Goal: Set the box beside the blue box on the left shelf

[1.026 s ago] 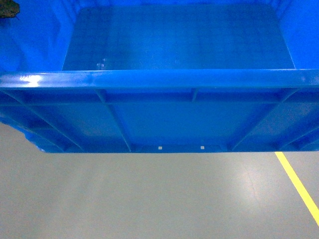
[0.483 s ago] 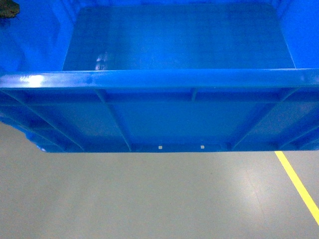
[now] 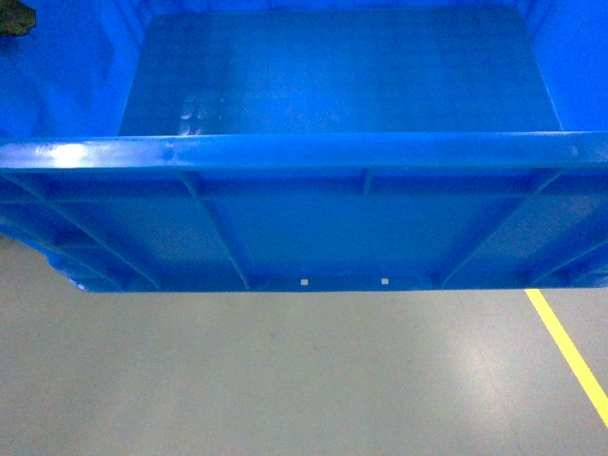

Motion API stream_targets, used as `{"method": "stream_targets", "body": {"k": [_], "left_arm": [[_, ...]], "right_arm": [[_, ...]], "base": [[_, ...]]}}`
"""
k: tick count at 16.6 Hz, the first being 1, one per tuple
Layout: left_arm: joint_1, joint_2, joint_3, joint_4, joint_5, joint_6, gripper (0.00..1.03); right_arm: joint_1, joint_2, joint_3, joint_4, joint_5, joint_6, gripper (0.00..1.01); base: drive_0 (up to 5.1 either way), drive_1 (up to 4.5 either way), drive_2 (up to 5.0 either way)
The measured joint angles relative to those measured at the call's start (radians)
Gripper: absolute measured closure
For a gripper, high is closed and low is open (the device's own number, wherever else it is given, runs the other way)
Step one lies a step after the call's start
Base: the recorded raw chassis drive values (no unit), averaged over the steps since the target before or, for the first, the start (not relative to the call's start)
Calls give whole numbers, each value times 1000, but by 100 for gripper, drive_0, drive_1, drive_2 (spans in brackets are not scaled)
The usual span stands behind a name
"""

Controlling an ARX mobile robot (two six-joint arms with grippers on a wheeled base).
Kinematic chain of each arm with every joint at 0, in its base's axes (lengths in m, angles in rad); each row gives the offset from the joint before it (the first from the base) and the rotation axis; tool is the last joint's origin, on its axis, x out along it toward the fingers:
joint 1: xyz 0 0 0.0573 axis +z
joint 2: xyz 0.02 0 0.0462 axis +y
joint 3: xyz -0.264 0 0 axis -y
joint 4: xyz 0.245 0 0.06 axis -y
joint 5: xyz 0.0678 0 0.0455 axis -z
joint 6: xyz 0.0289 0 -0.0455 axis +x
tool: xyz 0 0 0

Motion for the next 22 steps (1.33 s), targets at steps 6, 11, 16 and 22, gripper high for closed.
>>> {"method": "stream_targets", "body": {"k": [6,11,16,22], "left_arm": [[0,0,0,1,0,0,92],[0,0,0,0,0,0,92],[0,0,0,6,3,0,92],[0,0,0,4,2,-1,92]], "right_arm": [[0,0,0,-1,0,0,82],[0,0,0,-4,-1,0,82],[0,0,0,1,2,0,82],[0,0,0,0,1,0,82]], "base": [[0,430,-430],[0,430,-430],[0,430,-430],[0,430,-430]]}}
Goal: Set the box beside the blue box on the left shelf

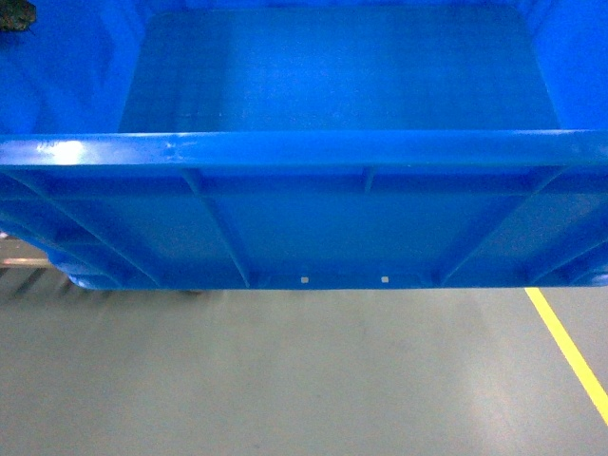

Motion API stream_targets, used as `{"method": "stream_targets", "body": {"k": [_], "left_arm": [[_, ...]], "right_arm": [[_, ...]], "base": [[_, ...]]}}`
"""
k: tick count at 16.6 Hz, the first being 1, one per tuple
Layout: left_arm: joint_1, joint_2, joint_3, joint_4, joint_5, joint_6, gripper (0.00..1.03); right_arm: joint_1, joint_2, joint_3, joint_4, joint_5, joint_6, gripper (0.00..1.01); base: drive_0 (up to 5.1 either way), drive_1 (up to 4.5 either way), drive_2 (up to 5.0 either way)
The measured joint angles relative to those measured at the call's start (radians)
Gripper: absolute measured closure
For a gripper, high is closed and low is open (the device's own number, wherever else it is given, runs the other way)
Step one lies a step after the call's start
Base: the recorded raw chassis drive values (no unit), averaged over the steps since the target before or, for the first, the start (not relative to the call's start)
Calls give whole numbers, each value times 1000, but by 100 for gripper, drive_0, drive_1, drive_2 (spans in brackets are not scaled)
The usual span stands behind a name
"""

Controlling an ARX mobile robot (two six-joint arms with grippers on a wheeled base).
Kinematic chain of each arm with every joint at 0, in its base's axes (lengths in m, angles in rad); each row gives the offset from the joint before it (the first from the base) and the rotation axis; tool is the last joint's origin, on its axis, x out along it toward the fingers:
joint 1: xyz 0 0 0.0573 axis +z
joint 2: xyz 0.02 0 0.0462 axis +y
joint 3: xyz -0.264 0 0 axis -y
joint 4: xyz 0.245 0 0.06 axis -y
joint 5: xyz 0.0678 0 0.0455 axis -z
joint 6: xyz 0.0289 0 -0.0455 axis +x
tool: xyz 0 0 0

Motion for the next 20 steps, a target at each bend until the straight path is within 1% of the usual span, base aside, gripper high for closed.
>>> {"method": "stream_targets", "body": {"k": [20], "left_arm": [[0,0,0,-3,1,-2,92]], "right_arm": [[0,0,0,0,0,-3,82]], "base": [[-3,427,-434]]}}
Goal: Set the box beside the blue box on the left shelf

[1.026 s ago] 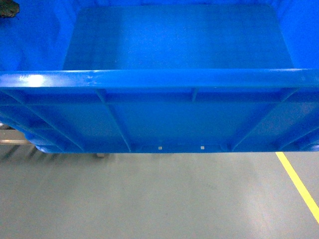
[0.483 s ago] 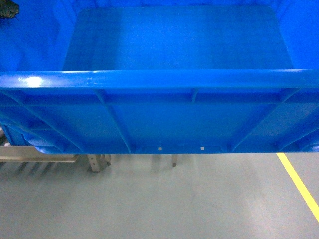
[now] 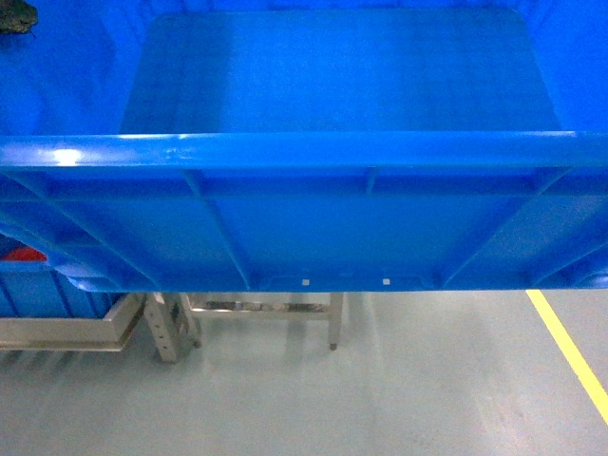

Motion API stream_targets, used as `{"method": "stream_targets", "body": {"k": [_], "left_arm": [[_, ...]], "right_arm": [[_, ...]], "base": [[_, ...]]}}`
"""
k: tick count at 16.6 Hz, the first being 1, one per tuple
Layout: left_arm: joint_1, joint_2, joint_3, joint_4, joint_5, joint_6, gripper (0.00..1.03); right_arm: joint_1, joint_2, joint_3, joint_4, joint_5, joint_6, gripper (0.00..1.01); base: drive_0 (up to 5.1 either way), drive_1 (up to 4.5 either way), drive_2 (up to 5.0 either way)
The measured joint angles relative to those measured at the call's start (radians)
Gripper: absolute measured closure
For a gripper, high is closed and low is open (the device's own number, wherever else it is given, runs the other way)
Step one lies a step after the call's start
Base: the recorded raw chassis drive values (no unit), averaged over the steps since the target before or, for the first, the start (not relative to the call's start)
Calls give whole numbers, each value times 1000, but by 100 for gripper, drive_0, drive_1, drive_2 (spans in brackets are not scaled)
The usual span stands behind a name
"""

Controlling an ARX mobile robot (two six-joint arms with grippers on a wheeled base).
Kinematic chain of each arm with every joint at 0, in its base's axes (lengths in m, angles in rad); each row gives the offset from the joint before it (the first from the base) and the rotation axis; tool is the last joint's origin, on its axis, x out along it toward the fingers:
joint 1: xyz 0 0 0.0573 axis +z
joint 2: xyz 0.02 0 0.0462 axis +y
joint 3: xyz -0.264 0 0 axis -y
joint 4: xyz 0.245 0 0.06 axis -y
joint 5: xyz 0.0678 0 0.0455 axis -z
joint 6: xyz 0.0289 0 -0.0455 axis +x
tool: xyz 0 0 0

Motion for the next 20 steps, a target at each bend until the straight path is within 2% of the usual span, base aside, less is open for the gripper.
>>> {"method": "stream_targets", "body": {"k": [5,20], "left_arm": [[0,1,0,1,0,0,92],[-1,0,0,-1,0,0,92]], "right_arm": [[0,6,0,8,0,0,82],[0,6,0,2,2,-1,82]], "base": [[-9,422,-439],[-477,126,359]]}}
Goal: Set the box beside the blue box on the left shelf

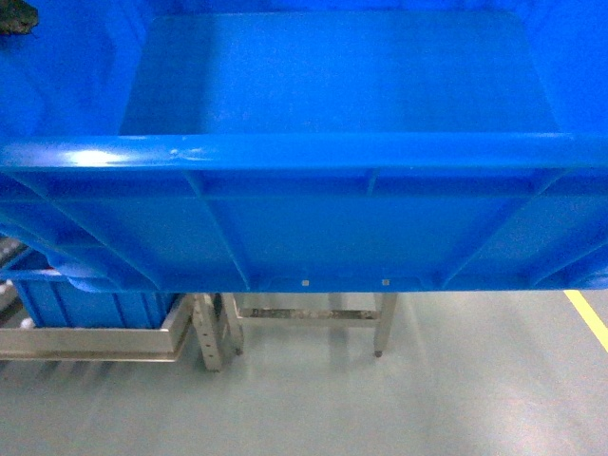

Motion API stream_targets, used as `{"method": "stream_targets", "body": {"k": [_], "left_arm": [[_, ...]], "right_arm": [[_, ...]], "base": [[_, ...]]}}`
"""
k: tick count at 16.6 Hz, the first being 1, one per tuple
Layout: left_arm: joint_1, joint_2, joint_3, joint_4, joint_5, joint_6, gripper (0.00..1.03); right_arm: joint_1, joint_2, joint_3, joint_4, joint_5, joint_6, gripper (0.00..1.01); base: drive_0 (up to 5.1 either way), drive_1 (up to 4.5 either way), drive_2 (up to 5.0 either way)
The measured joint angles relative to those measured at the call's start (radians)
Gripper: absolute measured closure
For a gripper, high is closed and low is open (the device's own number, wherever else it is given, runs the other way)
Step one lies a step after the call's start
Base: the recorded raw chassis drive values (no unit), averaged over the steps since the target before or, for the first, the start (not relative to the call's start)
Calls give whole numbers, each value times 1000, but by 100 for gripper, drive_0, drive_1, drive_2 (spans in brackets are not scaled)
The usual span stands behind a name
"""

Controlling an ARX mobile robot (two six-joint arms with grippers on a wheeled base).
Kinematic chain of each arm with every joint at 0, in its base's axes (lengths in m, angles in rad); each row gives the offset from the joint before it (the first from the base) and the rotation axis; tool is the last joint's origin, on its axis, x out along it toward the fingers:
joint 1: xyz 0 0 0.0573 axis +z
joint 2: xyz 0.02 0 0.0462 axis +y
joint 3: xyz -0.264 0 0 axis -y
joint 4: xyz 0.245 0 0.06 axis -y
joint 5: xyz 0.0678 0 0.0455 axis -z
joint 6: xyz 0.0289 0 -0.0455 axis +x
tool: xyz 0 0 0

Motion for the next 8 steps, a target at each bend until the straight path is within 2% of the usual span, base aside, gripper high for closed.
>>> {"method": "stream_targets", "body": {"k": [8], "left_arm": [[0,0,0,-1,0,0,92]], "right_arm": [[0,0,-1,-2,2,0,82]], "base": [[-487,119,347]]}}
